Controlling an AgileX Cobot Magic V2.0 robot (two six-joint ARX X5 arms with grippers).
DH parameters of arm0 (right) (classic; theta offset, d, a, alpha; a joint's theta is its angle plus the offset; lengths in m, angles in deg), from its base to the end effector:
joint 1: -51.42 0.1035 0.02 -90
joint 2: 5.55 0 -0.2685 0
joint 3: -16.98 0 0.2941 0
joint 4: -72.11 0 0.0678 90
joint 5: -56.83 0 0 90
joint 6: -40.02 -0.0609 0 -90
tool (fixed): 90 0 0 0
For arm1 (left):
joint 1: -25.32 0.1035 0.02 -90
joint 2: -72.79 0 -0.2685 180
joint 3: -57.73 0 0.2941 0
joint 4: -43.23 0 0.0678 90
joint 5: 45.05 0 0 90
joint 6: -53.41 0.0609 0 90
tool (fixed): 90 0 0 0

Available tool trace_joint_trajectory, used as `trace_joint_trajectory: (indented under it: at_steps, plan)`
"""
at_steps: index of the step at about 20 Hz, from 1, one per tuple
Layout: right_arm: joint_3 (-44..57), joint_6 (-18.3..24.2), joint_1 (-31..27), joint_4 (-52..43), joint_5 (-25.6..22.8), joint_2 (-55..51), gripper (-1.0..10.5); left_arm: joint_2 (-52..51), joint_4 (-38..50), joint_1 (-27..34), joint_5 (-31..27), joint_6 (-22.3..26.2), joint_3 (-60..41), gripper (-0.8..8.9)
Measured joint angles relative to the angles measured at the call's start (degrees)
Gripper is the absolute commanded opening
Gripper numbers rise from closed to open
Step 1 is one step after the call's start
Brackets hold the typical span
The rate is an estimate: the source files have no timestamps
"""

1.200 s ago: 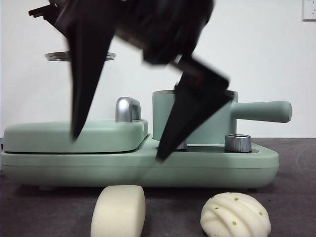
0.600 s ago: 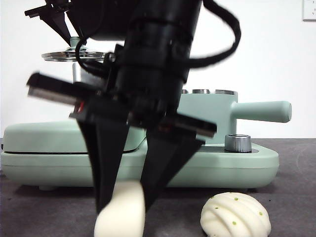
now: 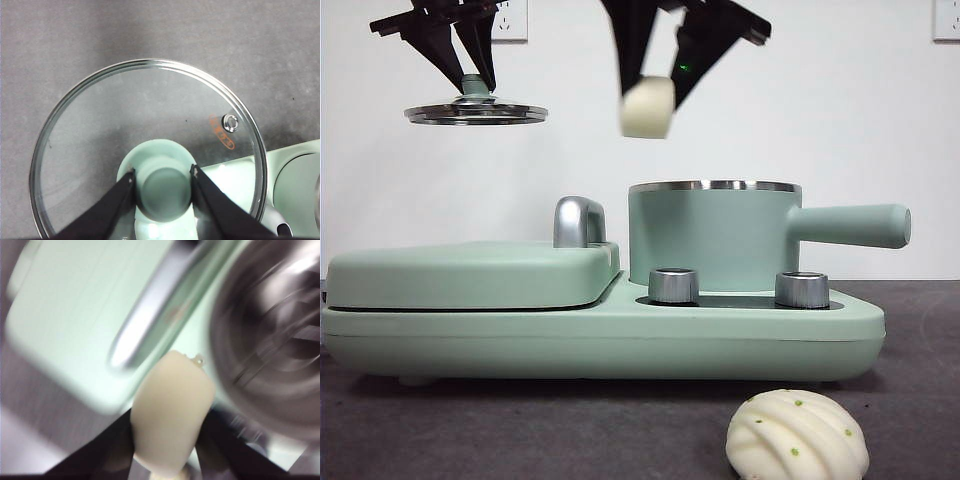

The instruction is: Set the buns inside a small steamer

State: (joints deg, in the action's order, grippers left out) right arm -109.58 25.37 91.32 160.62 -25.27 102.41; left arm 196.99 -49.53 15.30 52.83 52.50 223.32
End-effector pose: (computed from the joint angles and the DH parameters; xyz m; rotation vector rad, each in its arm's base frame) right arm 0.3211 0.2794 0.3324 -0.1328 1.2798 0.5634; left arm 0.4629 -0.0903 0.4199 0.0021 0.9021 -0.2840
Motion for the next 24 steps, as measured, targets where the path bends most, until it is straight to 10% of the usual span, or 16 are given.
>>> trace_joint_trajectory:
  at_steps: [7, 24]
  plan:
    - [-8.4, 3.2, -10.5, -0.3, 3.8, 11.4, 1.6, 0.0, 0.0, 0.0, 0.0, 0.0, 0.0, 0.15]
    - [-11.1, 5.5, -11.5, -0.4, 5.6, 15.8, 4.3, 0.0, 0.0, 0.0, 0.0, 0.0, 0.0, 0.15]
